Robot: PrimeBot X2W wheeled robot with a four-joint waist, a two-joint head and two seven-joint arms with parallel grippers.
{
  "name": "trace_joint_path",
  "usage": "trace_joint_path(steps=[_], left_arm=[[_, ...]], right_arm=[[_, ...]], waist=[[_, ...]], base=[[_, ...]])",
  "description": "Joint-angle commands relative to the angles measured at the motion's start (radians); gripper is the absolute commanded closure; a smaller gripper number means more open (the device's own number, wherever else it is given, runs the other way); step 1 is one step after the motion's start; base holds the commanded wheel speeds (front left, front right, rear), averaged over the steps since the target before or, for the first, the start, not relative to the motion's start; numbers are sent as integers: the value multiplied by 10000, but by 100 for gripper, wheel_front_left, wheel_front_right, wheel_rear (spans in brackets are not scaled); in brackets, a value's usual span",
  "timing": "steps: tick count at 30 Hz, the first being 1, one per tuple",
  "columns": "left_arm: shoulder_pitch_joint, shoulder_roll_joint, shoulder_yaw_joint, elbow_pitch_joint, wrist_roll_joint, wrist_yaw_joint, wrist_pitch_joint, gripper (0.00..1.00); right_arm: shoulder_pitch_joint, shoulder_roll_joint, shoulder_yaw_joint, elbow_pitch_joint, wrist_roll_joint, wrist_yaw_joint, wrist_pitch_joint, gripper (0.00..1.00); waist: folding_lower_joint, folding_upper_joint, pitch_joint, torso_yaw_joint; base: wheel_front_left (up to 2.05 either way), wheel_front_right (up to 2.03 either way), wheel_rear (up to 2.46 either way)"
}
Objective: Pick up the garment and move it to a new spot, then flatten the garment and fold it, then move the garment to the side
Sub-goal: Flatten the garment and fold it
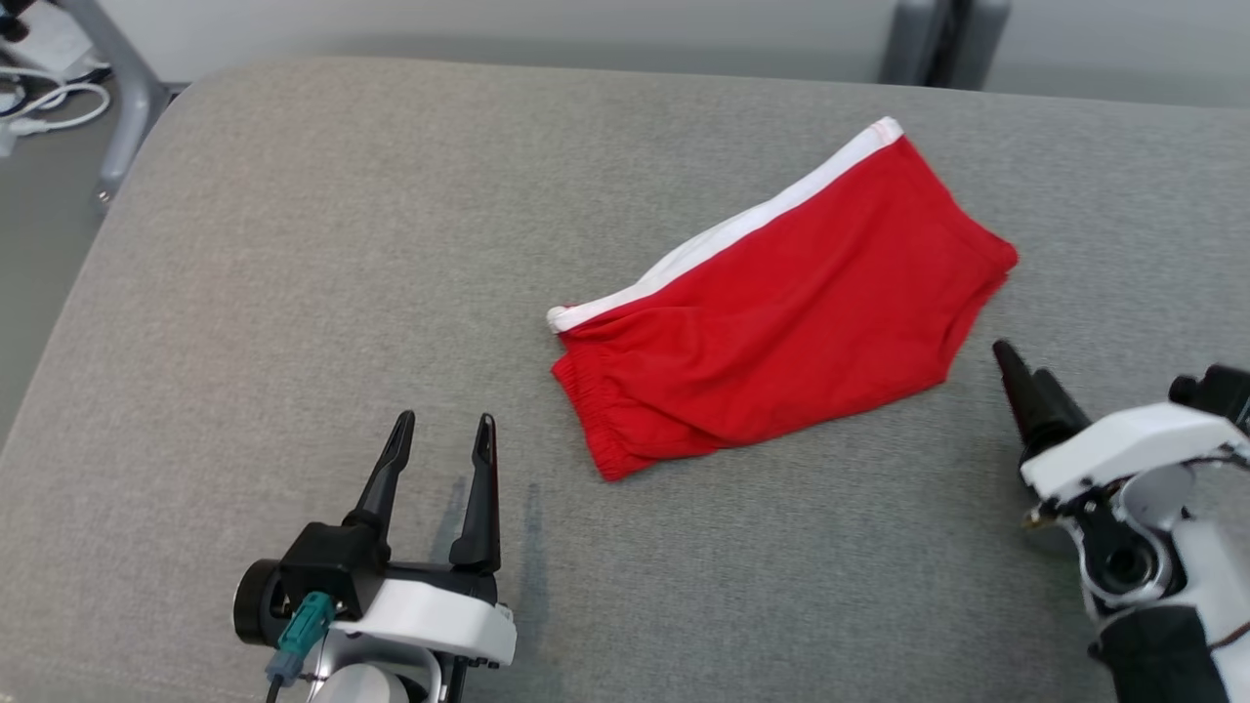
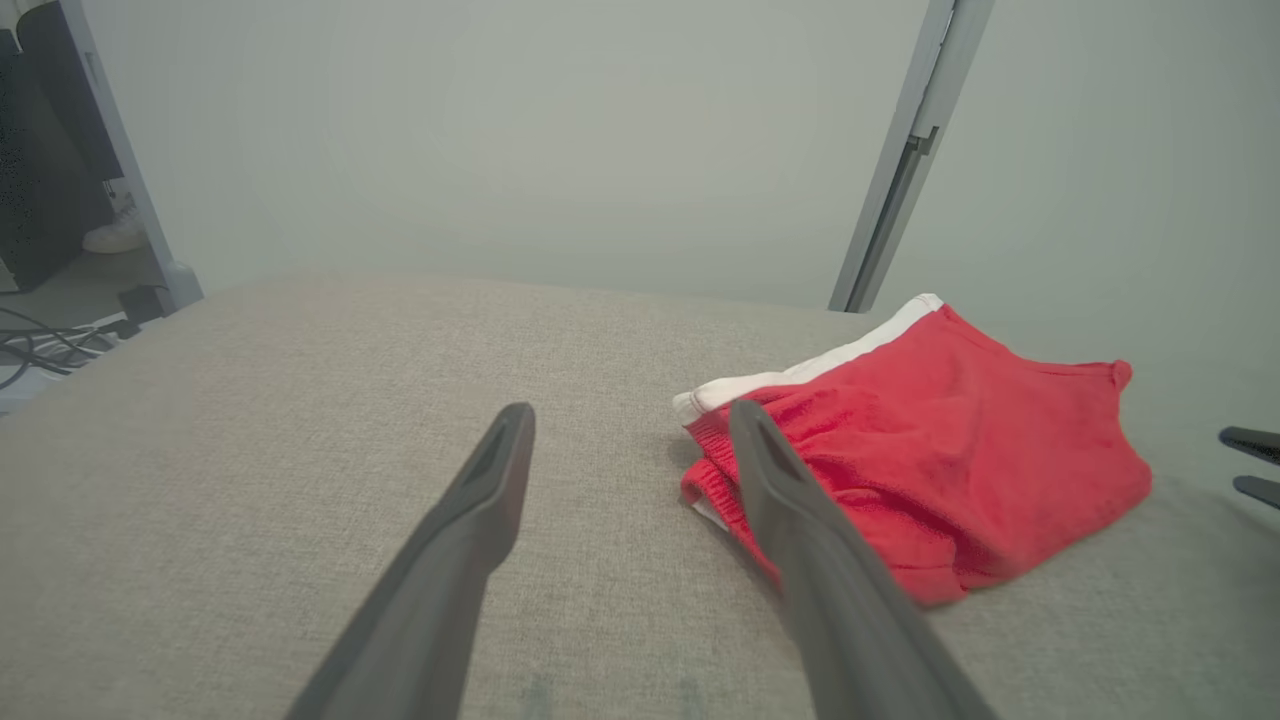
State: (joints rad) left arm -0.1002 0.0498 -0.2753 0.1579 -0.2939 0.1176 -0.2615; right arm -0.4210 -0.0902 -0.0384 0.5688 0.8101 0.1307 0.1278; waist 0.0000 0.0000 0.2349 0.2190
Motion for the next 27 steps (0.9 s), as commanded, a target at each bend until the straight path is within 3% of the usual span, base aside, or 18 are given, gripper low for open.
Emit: trace_joint_path(steps=[1, 10, 14, 21, 26, 27], left_arm=[[-247, 31, -33, -49, -63, 75, -30, 0], [-303, 30, -424, -72, -266, 372, -30, 0], [-283, 29, -588, -80, -345, 425, -32, 0], [-389, 30, -798, -86, -419, 504, -30, 0], [-358, 29, -851, -102, -468, 549, -30, 0], [-316, 30, -866, -91, -471, 572, -30, 0]], right_arm=[[-355, -32, -195, 110, 194, -2, 146, 0], [-1687, -56, -1420, 1960, 651, 1, 1371, 0], [-2187, -241, -1884, 3197, 292, 7, 1816, 0], [-3011, -298, -2014, 4565, -373, 3, 2395, 0], [-3316, -123, -1975, 4824, -519, -4, 2607, 0], [-3431, -41, -2038, 4827, -440, -4, 2597, 7]], waist=[[0, 0, 211, 289], [0, 0, 545, 1073], [0, 0, 601, 1336], [0, 0, 687, 1646], [0, 0, 652, 1718], [0, 0, 618, 1725]], base=[[0, 0, 0], [0, 0, 0], [0, 0, 0], [0, 0, 0], [0, 0, 0], [0, 0, 0]])
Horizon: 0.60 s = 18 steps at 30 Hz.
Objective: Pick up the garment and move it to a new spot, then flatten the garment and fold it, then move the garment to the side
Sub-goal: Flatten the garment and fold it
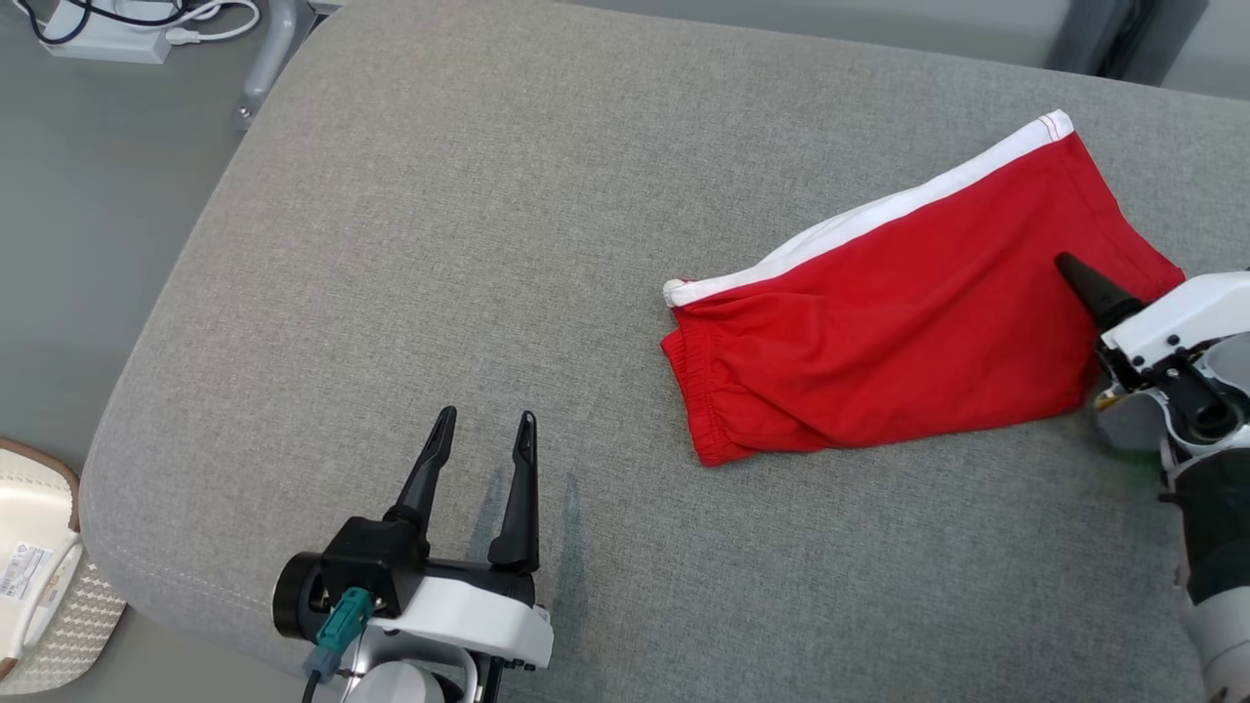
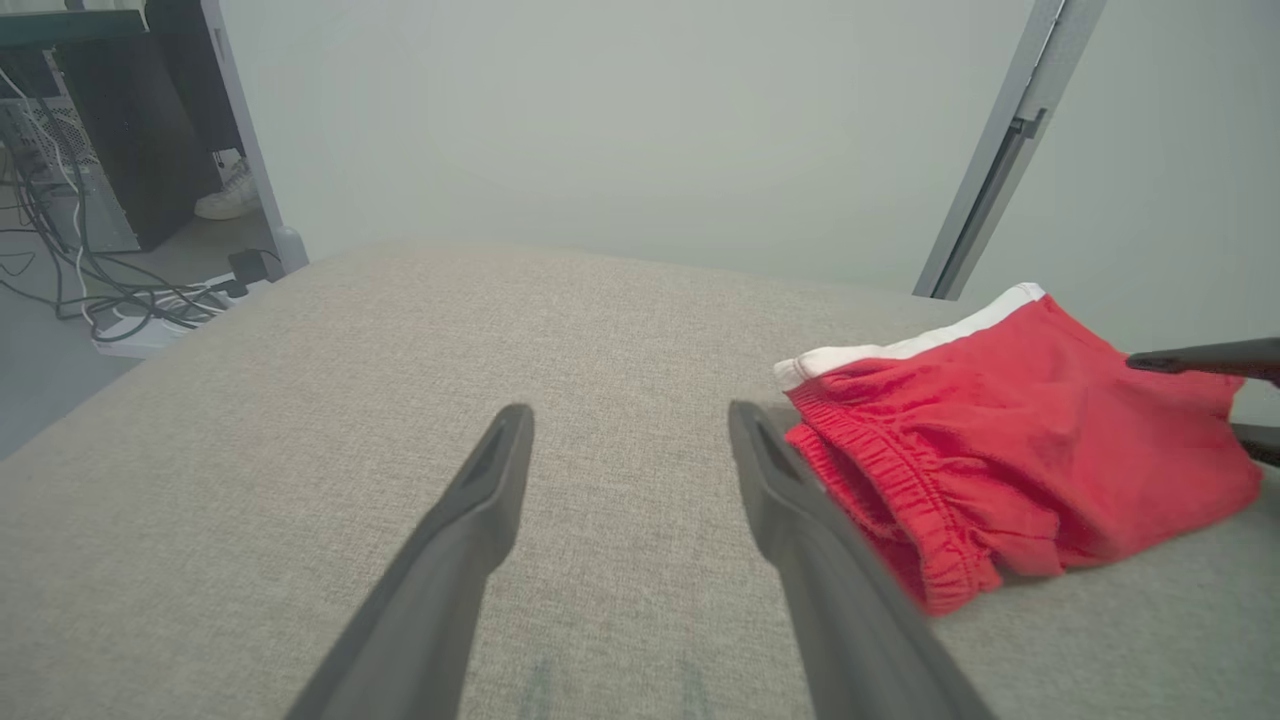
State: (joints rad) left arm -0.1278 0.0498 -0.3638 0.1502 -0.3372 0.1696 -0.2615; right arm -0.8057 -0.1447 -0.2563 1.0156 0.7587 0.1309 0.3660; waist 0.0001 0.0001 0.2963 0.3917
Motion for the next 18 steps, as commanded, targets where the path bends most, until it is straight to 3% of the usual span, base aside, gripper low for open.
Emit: trace_joint_path(steps=[1, 2, 10, 18], left_arm=[[-19, 28, 13, -3, -49, 62, -30, 0], [-7, 30, 9, 3, -57, 69, -30, 0], [-11, 31, 115, 72, -50, 4, -30, 0], [1, 31, 356, 170, 85, -148, -31, 0]], right_arm=[[375, 498, 31, 396, 139, -5, 126, 58], [321, 512, 37, 323, 137, -5, 55, 99], [606, 359, 167, -384, 379, -10, -422, 100], [1139, 209, -239, -645, 1017, -16, -1412, 100]], waist=[[-1, -1, -17, -3], [-1, -1, -31, -4], [-1, -1, -229, -236], [-1, -1, -718, -908]], base=[[0, 0, 0], [0, 0, 0], [0, 0, 0], [0, 0, 0]])
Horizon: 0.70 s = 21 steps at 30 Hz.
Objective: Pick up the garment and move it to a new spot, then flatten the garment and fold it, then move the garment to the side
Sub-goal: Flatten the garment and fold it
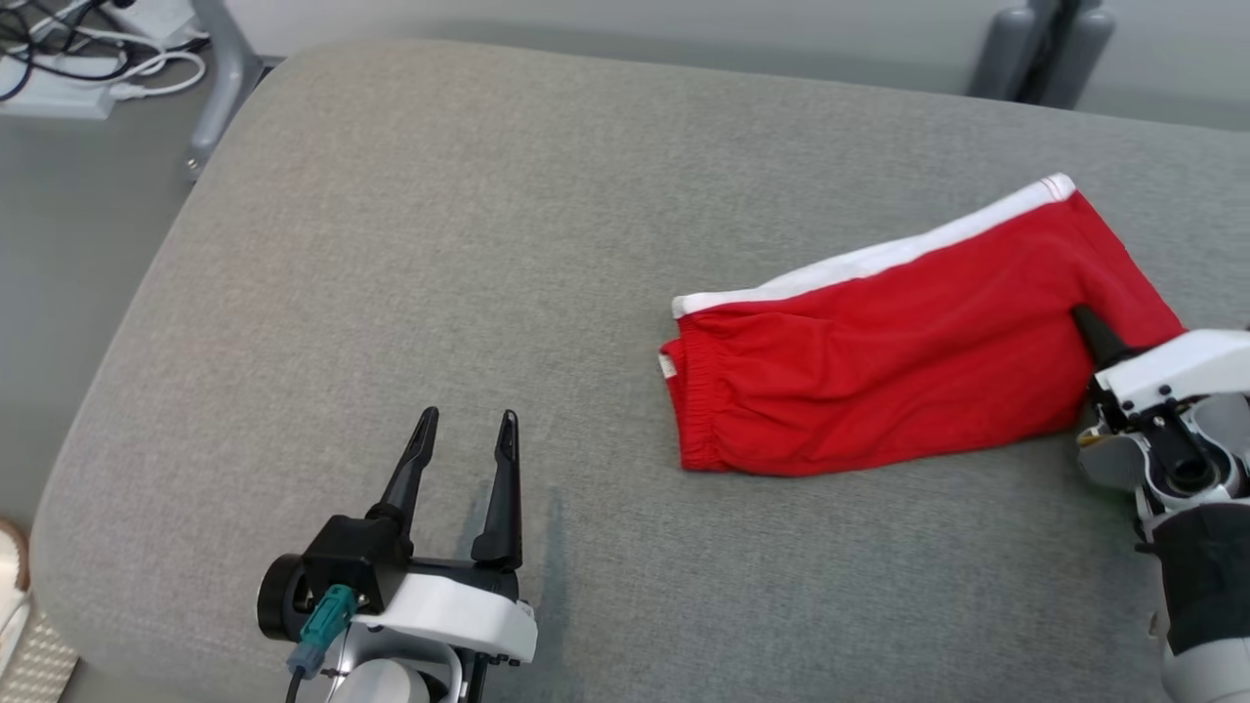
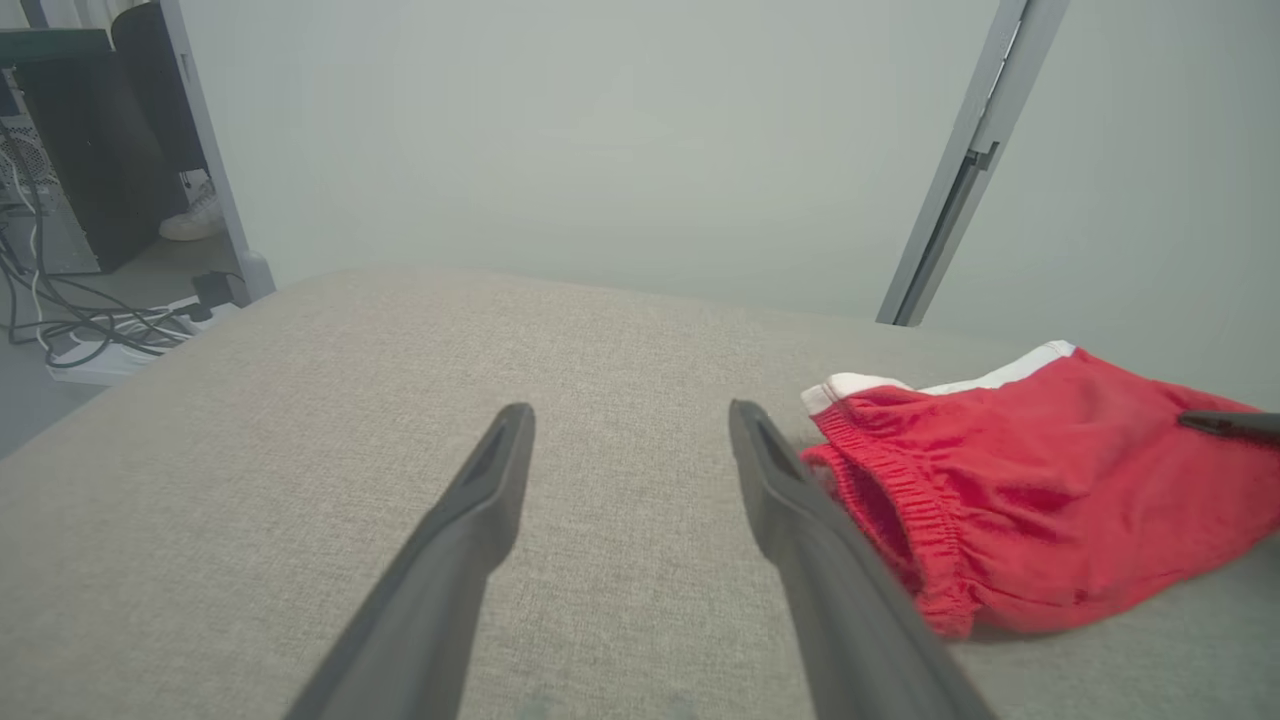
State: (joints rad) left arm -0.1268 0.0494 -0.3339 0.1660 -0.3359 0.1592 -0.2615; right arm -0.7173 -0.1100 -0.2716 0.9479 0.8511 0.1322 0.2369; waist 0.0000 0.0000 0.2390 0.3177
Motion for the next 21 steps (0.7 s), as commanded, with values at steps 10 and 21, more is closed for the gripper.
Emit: trace_joint_path(steps=[10, 21], left_arm=[[172, 37, 278, 154, 273, -167, -31, 0], [253, 37, 431, 262, 483, -260, -31, 0]], right_arm=[[937, -18, -764, -135, 521, -19, -1073, 100], [1958, 362, -1050, -745, -13, -19, -1397, 100]], waist=[[0, 0, -580, -1001], [0, 0, -790, -1765]], base=[[0, 0, 0], [0, 0, 0]])
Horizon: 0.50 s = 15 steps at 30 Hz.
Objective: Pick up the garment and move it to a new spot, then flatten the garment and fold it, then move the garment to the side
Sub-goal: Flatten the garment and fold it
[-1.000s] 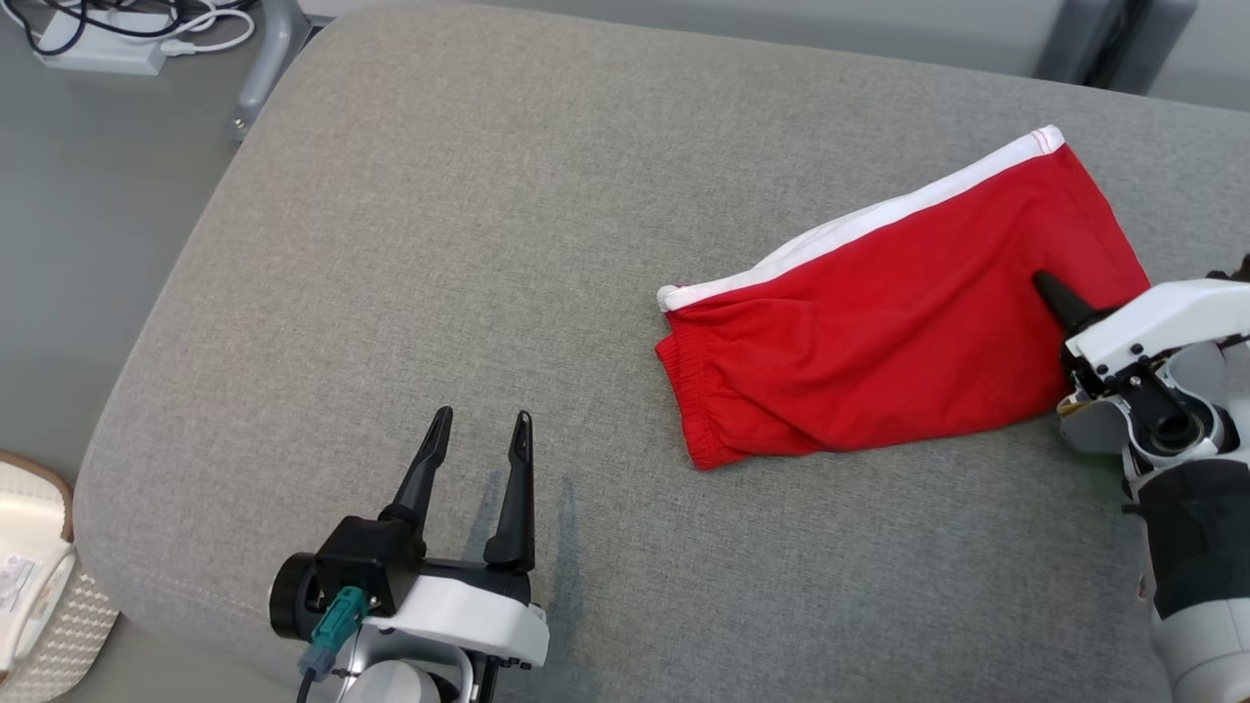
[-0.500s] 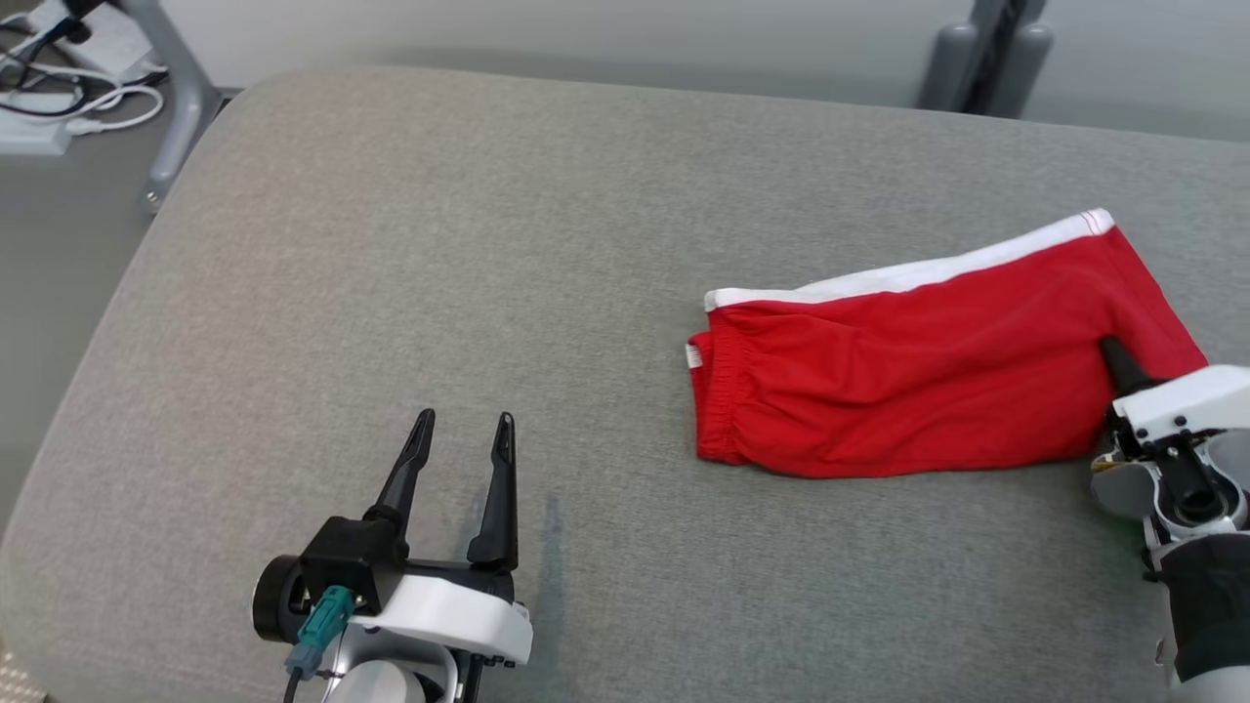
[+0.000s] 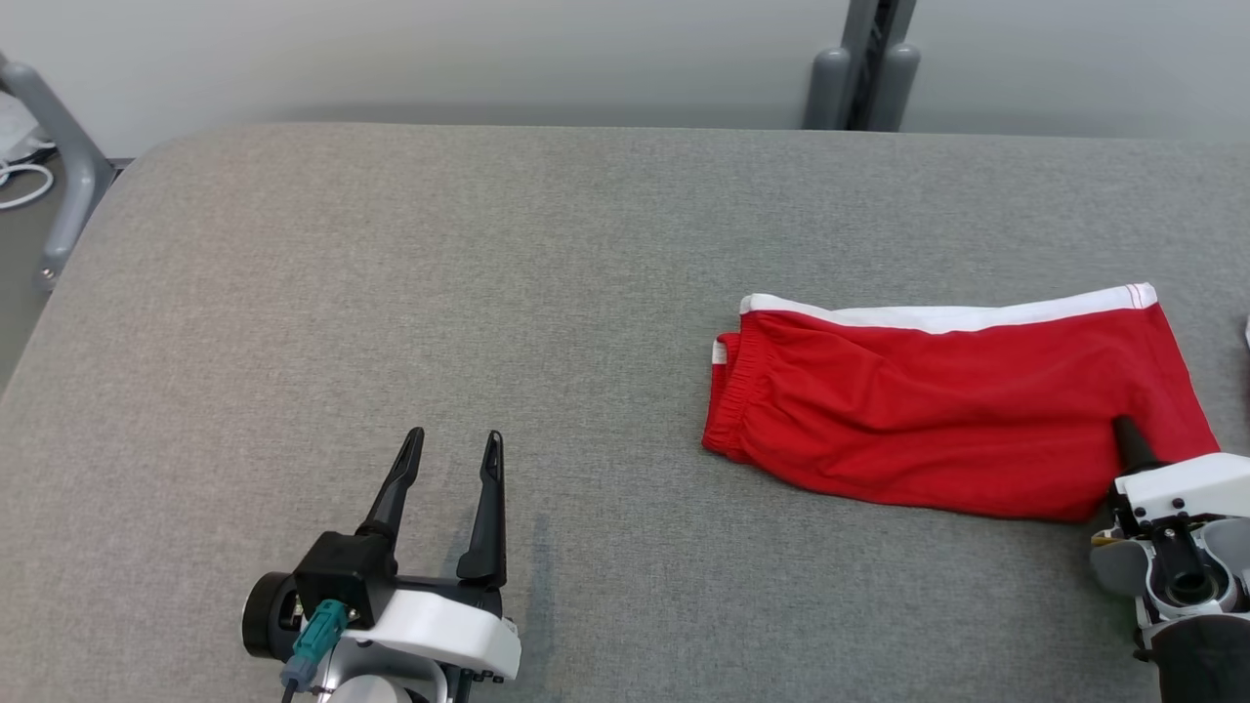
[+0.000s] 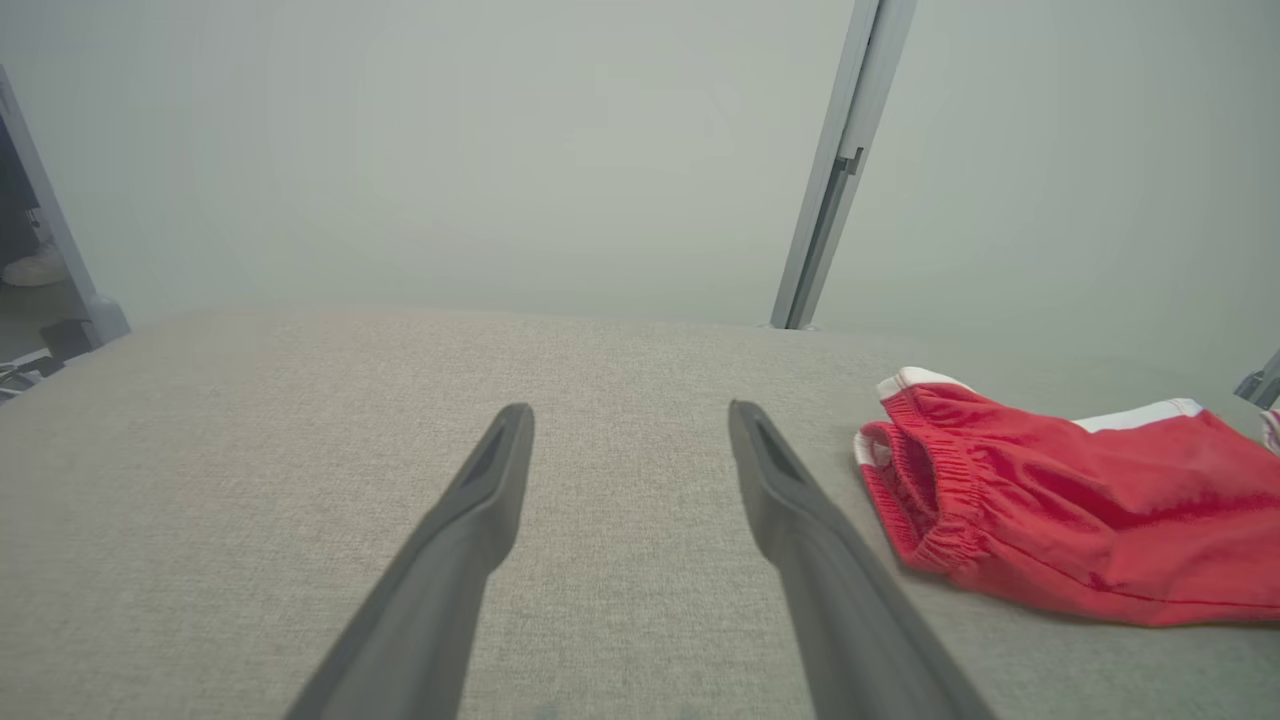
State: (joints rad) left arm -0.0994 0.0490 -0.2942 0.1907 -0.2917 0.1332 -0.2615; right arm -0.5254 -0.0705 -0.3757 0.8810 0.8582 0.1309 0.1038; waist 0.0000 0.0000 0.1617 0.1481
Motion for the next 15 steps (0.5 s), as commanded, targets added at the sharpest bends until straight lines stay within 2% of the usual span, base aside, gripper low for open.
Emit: trace_joint_path(steps=[1, 9, 15], left_arm=[[-43, 44, 39, 22, 52, -3, -31, 0], [-166, 39, -51, 345, 76, -161, -31, 0], [-41, 37, -44, 409, -8, -98, -31, 0]], right_arm=[[55, 7, 31, -99, -182, -4, -114, 100], [-2, 54, 330, -246, -611, -4, -413, 100], [351, 82, 1466, -2035, -292, -4, -658, 100]], waist=[[0, 0, -19, -93], [0, 0, -29, -34], [0, 0, -88, 250]], base=[[0, 0, 0], [0, 0, 0], [0, 0, 0]])
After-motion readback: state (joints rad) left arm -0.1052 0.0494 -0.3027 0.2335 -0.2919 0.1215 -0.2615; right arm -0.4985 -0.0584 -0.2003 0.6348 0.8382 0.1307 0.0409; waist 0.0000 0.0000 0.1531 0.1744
